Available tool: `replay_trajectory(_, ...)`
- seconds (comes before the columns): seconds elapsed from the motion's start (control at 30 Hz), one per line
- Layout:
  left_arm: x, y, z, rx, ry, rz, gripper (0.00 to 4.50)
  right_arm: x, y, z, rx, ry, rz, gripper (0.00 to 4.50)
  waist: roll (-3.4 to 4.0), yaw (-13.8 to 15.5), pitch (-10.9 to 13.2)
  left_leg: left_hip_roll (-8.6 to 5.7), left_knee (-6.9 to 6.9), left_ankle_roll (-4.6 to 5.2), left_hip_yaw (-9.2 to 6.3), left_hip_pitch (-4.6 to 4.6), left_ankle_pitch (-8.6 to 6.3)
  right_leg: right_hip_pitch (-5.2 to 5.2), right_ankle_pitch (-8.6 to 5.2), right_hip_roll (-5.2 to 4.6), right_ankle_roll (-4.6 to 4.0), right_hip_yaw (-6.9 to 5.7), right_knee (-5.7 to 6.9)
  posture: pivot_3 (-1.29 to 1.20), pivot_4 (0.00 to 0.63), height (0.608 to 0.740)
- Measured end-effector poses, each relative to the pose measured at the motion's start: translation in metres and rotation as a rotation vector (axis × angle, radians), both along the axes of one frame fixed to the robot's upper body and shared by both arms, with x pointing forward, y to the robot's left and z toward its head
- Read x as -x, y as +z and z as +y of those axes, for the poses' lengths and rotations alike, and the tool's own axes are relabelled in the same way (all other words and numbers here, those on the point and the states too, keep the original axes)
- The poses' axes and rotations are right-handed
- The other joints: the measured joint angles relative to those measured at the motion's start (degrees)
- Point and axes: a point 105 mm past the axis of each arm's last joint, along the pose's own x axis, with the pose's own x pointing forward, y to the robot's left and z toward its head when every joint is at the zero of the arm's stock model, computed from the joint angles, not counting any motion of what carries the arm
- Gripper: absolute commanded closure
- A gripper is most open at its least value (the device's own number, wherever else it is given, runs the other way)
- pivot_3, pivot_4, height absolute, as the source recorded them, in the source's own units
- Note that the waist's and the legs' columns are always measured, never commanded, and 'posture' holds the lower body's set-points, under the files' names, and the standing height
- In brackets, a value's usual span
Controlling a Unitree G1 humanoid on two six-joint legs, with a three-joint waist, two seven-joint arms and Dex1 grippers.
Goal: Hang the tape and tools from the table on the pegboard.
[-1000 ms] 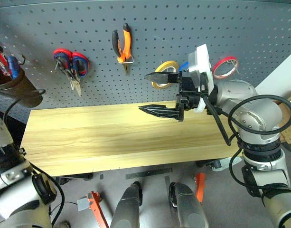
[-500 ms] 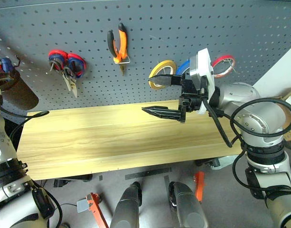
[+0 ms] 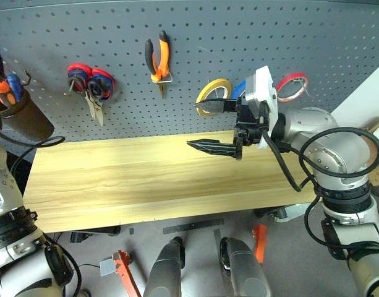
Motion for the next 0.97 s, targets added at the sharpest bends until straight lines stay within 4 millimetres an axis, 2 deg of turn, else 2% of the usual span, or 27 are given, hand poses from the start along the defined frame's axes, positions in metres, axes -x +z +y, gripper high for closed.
replay_trajectory(0.07,-0.006,0.006,-0.039,-0.039,-0.148,0.011,0.03,0.0,0.0,0.0,0.001,0.0,-0.001,0.0,-0.09,0.2,-0.3,-0.05,0.03,0.0,0.05,0.0,0.0,0.04,0.02,-0.02,0.04,0.05,-0.04,-0.09,0.233,0.74)
replay_trajectory(0.13,-0.014,-0.003,-0.079,-0.072,-0.311,0.086,0.03,0.0,0.0,0.0,0.001,-0.001,-0.002,0.0,-0.13,0.1,-0.5,-0.06,0.04,0.0,0.11,0.0,0.0,0.05,0.04,-0.02,0.06,0.1,-0.05,-0.09,0.227,0.74)
replay_trajectory(0.17,-0.017,-0.018,-0.104,-0.106,-0.415,0.164,0.03,0.0,0.0,0.0,0.001,-0.001,-0.003,0.0,-0.11,0.0,-0.6,-0.06,0.03,0.0,0.14,0.01,0.0,0.03,0.04,-0.02,0.07,0.14,-0.05,-0.1,0.224,0.74)
replay_trajectory(0.23,-0.021,-0.052,-0.139,-0.154,-0.562,0.318,0.03,0.0,0.001,-0.002,0.002,-0.005,-0.006,0.0,-0.11,-0.4,-0.7,-0.01,0.02,0.0,0.13,0.01,0.0,0.01,0.04,0.01,0.06,0.15,-0.02,-0.1,0.221,0.74)
replay_trajectory(0.3,-0.022,-0.077,-0.152,-0.161,-0.621,0.436,0.03,-0.001,-0.001,-0.006,0.002,-0.02,-0.001,0.0,-0.09,-1.0,-0.7,0.09,0.0,-0.03,0.15,0.02,0.02,-0.07,0.05,0.09,0.03,0.18,0.04,-0.11,0.214,0.74)
replay_trajectory(0.43,-0.012,-0.119,-0.169,-0.193,-0.668,0.615,0.03,-0.002,-0.007,-0.019,0.017,-0.064,0.013,0.0,0.18,-1.7,-1.1,0.07,-0.01,-0.03,0.21,0.03,0.02,-0.05,0.06,0.08,0.02,0.23,0.03,-0.12,0.207,0.74)
replay_trajectory(0.6,-0.003,-0.153,-0.17,-0.186,-0.676,0.731,0.03,0.002,-0.025,-0.029,0.027,-0.125,0.044,0.0,0.29,-1.7,-2.2,0.07,0.0,-0.02,0.21,0.04,0.02,-0.02,0.06,0.09,0.02,0.24,0.03,-0.12,0.185,0.74)
replay_trajectory(0.67,0.002,-0.187,-0.159,-0.122,-0.66,0.814,0.03,-0.005,-0.053,-0.04,0.0,-0.278,0.071,0.0,0.35,-1.7,-3.7,0.07,-0.16,0.02,0.26,0.17,-0.02,0.09,0.04,0.08,0.02,0.28,-0.08,-0.12,0.176,0.74)
replay_trajectory(0.77,0.009,-0.244,-0.135,-0.032,-0.569,0.967,0.03,-0.024,-0.092,-0.06,-0.079,-0.539,0.15,0.0,0.53,-1.7,-4.2,0.05,-0.08,0.06,0.43,0.22,-0.02,0.08,0.04,0.08,0.02,0.4,0.03,-0.13,0.159,0.74)
replay_trajectory(0.8,0.011,-0.255,-0.131,-0.03,-0.544,0.994,0.03,-0.026,-0.102,-0.065,-0.083,-0.588,0.163,0.0,0.55,-1.6,-4.2,0.05,-0.07,0.08,0.42,0.23,-0.01,0.08,0.06,0.09,0.04,0.41,0.07,-0.13,0.156,0.74)
replay_trajectory(0.87,0.013,-0.27,-0.124,-0.033,-0.495,1.005,0.03,-0.029,-0.119,-0.076,-0.115,-0.685,0.178,0.0,0.69,-1.3,-4.6,0.06,-0.08,0.2,0.39,0.27,0.07,0.13,0.2,0.13,0.07,0.39,0.06,-0.13,0.147,0.74)
replay_trajectory(0.97,0.01,-0.276,-0.116,-0.041,-0.43,0.965,0.03,-0.03,-0.138,-0.087,-0.128,-0.758,0.181,0.0,0.98,-0.8,-5.8,0.06,-0.1,0.35,0.4,0.62,0.1,0.48,0.32,0.33,0.08,0.4,-0.01,-0.13,0.133,0.74)
